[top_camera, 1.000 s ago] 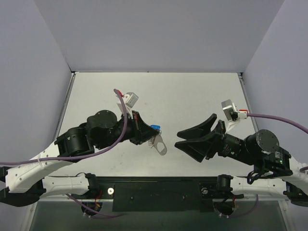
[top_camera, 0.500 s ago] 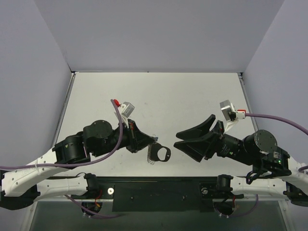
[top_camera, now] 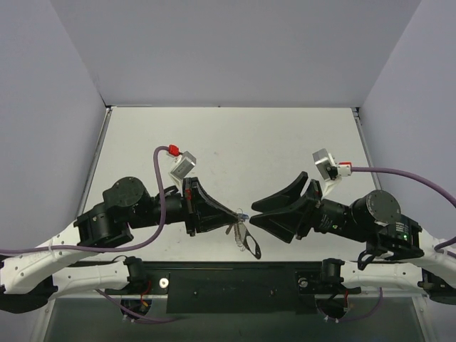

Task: Remove the keys from the keyring

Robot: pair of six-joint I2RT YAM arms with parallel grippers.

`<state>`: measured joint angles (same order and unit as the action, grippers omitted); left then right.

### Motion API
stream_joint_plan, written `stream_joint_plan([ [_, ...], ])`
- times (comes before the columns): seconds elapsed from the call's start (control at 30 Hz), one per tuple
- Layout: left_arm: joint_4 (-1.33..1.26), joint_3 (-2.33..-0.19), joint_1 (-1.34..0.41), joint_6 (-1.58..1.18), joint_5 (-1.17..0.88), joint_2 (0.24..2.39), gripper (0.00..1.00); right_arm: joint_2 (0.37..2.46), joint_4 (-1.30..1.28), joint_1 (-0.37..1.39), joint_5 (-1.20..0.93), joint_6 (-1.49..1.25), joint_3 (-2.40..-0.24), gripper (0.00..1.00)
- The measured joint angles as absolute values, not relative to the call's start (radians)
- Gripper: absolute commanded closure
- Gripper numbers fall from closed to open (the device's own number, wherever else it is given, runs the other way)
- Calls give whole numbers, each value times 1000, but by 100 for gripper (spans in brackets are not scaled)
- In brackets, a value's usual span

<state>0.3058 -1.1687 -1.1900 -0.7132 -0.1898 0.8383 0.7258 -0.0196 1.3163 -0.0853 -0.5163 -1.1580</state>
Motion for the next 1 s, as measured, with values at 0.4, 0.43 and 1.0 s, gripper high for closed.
stream_joint_plan([
  [0.4,110,-1177,-1190,-734,-375,879,100,796,-3,1316,-146,-523,-1159,64],
  [0.43,99,-1177,-1190,-736,-380,879,100,796,4,1316,-147,-523,-1161,64],
  [1.0,-13,-1177,-1190,-756,-450,880,100,759,60,1316,-192,-528,-1161,66],
])
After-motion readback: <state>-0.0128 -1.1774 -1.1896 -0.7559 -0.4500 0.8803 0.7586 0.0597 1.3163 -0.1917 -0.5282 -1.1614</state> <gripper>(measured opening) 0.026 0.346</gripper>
